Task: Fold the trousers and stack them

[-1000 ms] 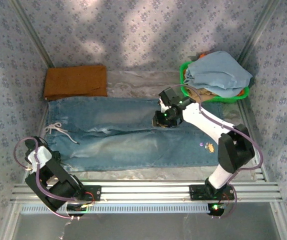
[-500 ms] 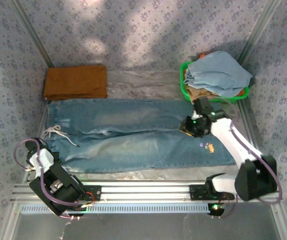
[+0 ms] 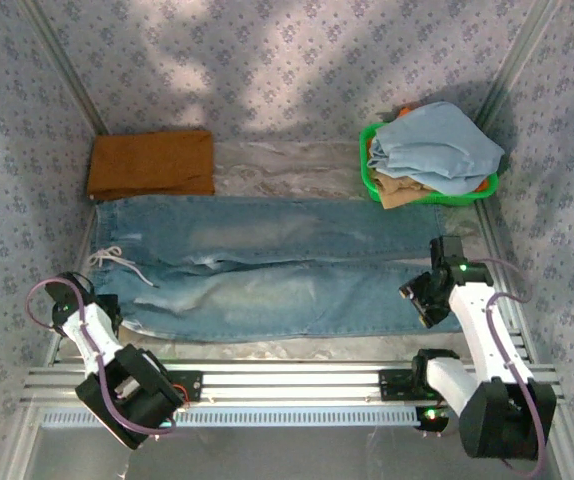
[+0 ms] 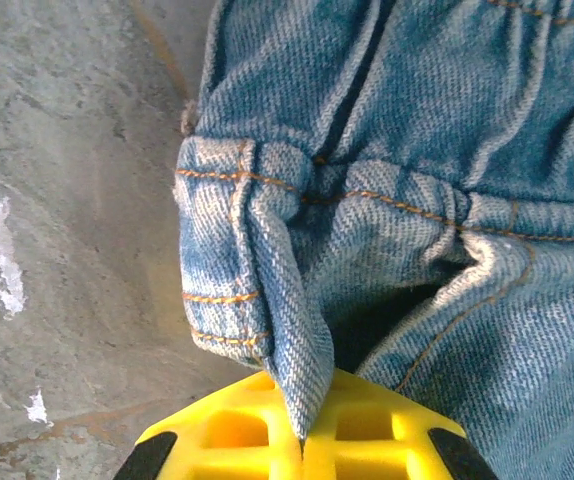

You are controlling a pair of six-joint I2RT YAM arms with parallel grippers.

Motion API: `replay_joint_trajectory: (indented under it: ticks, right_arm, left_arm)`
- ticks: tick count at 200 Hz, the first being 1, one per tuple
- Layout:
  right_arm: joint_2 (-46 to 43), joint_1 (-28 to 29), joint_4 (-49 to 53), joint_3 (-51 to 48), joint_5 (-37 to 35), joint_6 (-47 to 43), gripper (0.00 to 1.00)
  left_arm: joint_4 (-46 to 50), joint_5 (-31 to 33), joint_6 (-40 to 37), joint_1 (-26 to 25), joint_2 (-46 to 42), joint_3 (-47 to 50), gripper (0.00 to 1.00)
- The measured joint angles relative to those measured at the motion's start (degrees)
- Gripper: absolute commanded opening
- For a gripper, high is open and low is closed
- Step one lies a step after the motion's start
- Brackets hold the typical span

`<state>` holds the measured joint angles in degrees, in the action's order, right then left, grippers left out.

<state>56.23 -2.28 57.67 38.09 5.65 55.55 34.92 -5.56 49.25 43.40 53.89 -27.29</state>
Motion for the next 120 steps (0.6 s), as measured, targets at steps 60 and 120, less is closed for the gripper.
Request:
replay_joint_trajectory:
  ticks: [60, 120]
  right_arm:
    - [1.29, 0.44, -0.07, -7.39, -4.24, 11.85, 0.61]
    - [11.37, 0.39, -6.58, -8.07, -4.13, 16.15, 0.32]
  left_arm:
    - [-0.57, -1.36, -0.13, 0.00, 0.35, -0.33, 0.00]
    - [-0.48, -2.21, 0.07, 0.00, 2.47, -2.16, 0.00]
